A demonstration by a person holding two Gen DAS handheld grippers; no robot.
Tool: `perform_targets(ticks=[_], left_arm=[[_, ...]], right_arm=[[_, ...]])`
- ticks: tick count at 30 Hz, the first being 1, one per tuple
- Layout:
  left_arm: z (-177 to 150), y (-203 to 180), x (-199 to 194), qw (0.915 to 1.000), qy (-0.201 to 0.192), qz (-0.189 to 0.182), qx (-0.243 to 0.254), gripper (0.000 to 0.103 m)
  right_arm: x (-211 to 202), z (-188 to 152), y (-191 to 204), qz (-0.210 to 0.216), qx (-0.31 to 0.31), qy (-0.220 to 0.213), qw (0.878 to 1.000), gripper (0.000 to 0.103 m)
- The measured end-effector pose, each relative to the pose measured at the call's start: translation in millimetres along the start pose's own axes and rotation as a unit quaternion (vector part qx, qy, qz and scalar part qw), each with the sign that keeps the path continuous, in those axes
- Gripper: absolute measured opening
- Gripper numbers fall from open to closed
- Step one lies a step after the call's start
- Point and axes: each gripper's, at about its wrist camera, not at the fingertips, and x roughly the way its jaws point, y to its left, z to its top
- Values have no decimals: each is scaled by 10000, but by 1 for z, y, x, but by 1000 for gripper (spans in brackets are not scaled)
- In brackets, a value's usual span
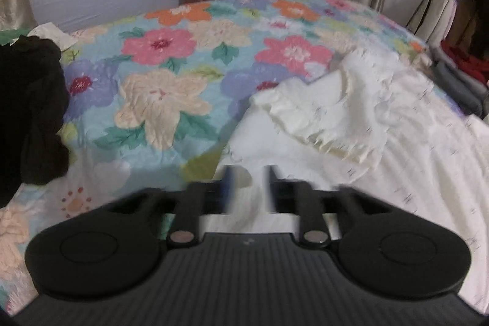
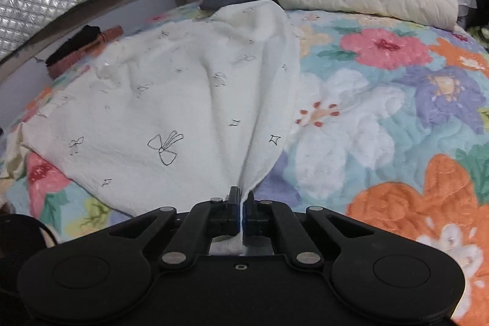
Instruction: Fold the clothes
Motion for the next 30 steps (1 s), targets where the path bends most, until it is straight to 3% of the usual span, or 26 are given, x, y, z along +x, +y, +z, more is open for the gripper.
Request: perform_targets(ticks=[11,15,18,20,25,29,30], left_arm=[[5,-14,3,9967,104,-692,409,55],[7,-26,-4,9925,142,-1065,577,56],[15,-42,-11,9894,45,-1181,848,59],[23,-54,-15,9858,12,-1382,957,63],[45,-97,-11,9735,-36,-1809,1397,71],[65,-145,4,9566,62,-2296,1792,74],[68,-158,8,9516,83,-2399,1919,75]], right_arm=[[5,2,4,-273,-57,434,9987,2],[3,-4,-5,-190,21,769,9969,8],[-14,4,-15,-112,145,747,9970,28],[-27,15,-21,-97,207,567,9981,29],[-45,83,-15,147,78,188,9997,41],[-31,166,16,347,-486,282,9978,46],[-26,186,26,407,-653,334,9965,51]])
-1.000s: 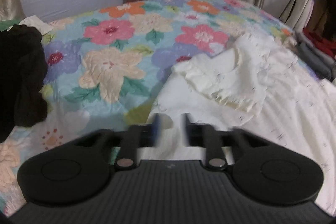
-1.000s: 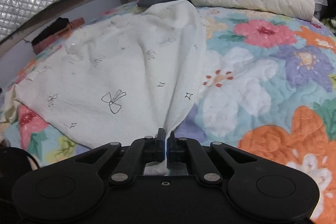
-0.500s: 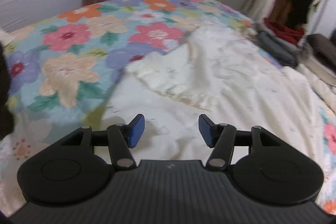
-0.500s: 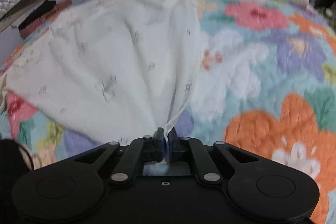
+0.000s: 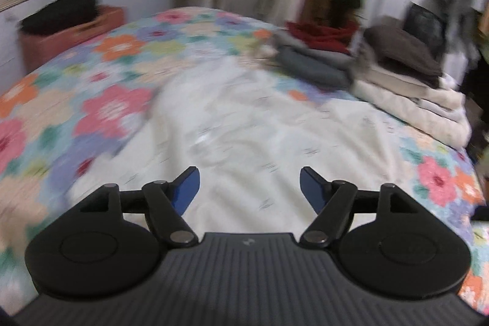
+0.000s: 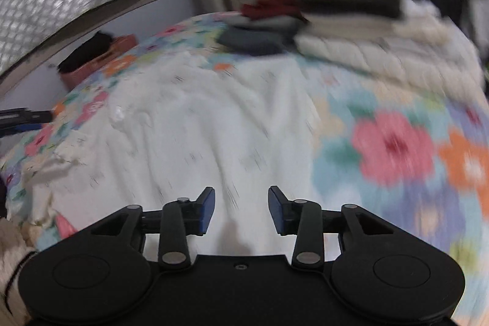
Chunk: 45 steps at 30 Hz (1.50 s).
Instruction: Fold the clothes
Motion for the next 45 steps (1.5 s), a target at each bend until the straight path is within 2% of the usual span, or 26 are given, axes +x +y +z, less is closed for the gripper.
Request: perform_targets(ticks=[1,3,6,12,18,20,22,25,28,32,33,34,35,37,39,43,45], left_arm=[[7,-7,9,9998,18,-93,149,76],[18,-17,31,9992,87,-293,252,77],[28,-27,67,9980,202,-527,283,77],[23,-36,143,9953,561,-617,499,76],[29,-22,195,9958,708,-548,168,77],[31,-16,207,9955,772,-545,58,77],[26,-9,212,9953,829,-497,43,77],[12,7,207,9959,812,-404,39,77],[2,29,203,9951,906,-363,-131,77],[7,44,200,9950,817,-449,-348,77],[9,46,200,9950,792,-466,-387,77],[10,46,200,9949,785,-487,-412,77],[9,46,200,9946,795,-508,-422,77],[9,45,201,9941,820,-548,-444,77],[6,45,201,9935,854,-588,-472,77],[2,42,200,9926,892,-665,-478,77],[1,41,201,9920,922,-703,-491,77]], right_arm=[[5,21,6,80,-106,48,9999,59],[19,60,15,256,-251,144,9993,63],[63,97,18,586,-352,481,9965,64],[155,87,-6,543,528,437,9962,63],[187,105,-67,-138,1112,335,9931,64],[196,116,-89,-215,1259,362,9912,64],[213,126,-101,-61,1120,679,9914,64],[223,134,-101,-357,794,634,9942,64],[236,137,-108,-455,998,611,9921,69],[260,139,-126,-567,1466,606,9857,70],[264,140,-129,-410,1610,551,9846,67],[267,141,-130,-186,1746,482,9833,52],[270,142,-131,37,1881,412,9813,43],[266,142,-120,441,1938,99,9800,28],[258,141,-90,642,1448,-186,9872,19],[247,121,-9,784,179,-366,9961,19],[251,102,32,938,-474,-64,9944,21]])
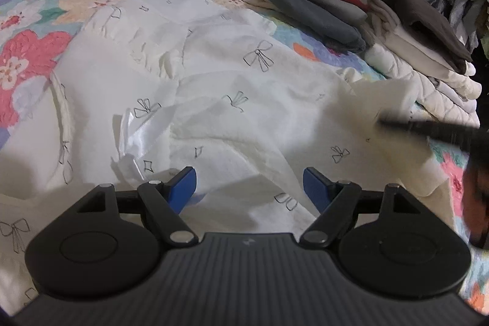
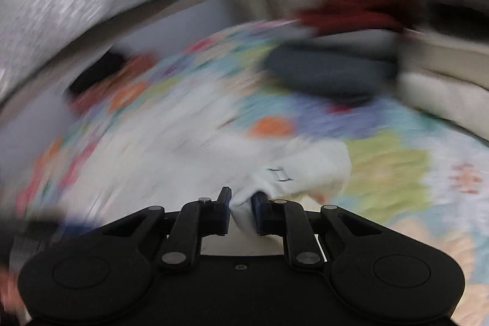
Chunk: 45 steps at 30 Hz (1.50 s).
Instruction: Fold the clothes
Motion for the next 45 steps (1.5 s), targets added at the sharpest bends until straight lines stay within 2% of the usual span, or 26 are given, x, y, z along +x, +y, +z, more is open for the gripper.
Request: perform_targets(ticks=[4,5,7,8,11,14,15,16,17,19,22,25,28,30,32,33,34,35,36,38,41,45], left_arm=[[-2,0,0,10000,-13,-60,-9,77],[-2,0,0,10000,-21,-92,-9,77],[-2,0,-1,9998,-58,-211,-9,77],[-3,-1,-2,9996,-69,-260,-16,77],[-3,-3,0,9995,-47,-322,-64,77],[-5,-6,4,9996,13,-290,-11,77],[-5,-7,5,9996,26,-275,7,77],[-6,-7,6,9996,37,-269,12,77],[-6,-7,6,9996,46,-273,4,77],[-7,-7,7,9996,63,-281,-11,77],[-7,-5,6,9996,74,-284,-17,77],[-2,2,1,9997,51,-227,-43,77],[6,19,-8,9998,-71,-95,-164,77],[8,31,-10,9997,-113,-4,-211,77],[8,39,-10,9995,-99,123,-262,77],[8,42,-8,9994,-48,148,-305,77],[7,44,-6,9993,1,166,-347,77],[7,45,-5,9991,45,171,-389,77],[6,47,-3,9989,88,176,-431,77],[6,49,-2,9987,97,192,-458,77],[8,51,-4,9985,49,178,-524,77],[9,50,-1,9983,67,234,-539,77]], right_arm=[[13,-29,48,269,-628,718,9951,27],[11,-34,54,361,-692,824,9935,28],[4,-39,57,457,-762,912,9919,40],[0,-41,56,478,-758,925,9917,41],[-17,-39,46,214,-616,658,9957,41],[-33,-28,32,-56,-444,166,9989,43],[-33,-23,29,-142,-471,127,9987,48],[-29,-16,27,-264,-562,130,9980,59],[-24,-10,27,-395,-710,135,9966,63],[-12,0,30,-478,-1068,188,9929,64],[7,15,39,-307,-1565,451,9862,65],[24,27,52,-337,-2210,650,9725,65],[37,36,56,-82,-2400,818,9673,70],[51,36,59,-180,-2603,984,9603,76],[66,35,60,-268,-2747,1133,9545,77],[72,33,59,-200,-2689,1210,9553,75],[76,32,57,-155,-2611,1300,9564,52],[79,32,55,-129,-2536,1391,9572,23],[81,32,53,-207,-2481,1459,9575,2],[65,33,47,-557,-2328,1135,9643,2],[27,44,15,-1336,-1792,541,9732,2],[-21,64,-58,-2371,-807,60,9681,2]])
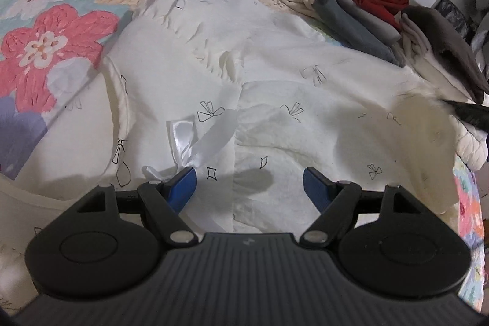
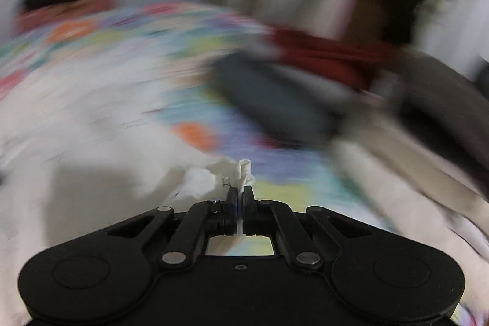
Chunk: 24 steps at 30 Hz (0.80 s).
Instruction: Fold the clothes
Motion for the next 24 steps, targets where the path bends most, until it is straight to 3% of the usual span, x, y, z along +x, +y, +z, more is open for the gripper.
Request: perform_targets(ticks=[4,8,13,15,17,20,24], left_arm=[[-2,-15,7,9986,31,336,415,77],[-5,-24,9,9967,49,514,626,77],[7,-17,-7,9988,-16,233,430,77],[20,-19,-21,9974,-163,108,698,77],[34,-23,-29,9917,-84,108,1275,81],[67,-12,-34,9812,-58,321,1902,82],[130,30,-22,9852,-83,149,1708,84]], right_arm=[[11,-7,-81,-688,1150,190,9908,2],[24,-26,-130,-419,2307,261,9718,2],[37,-42,-132,-546,2452,223,9677,2],[41,-44,-136,-623,2432,274,9676,2],[44,-41,-142,-670,2343,287,9694,2],[50,-37,-146,-693,2198,310,9726,2],[56,-34,-141,-740,1923,279,9781,2]])
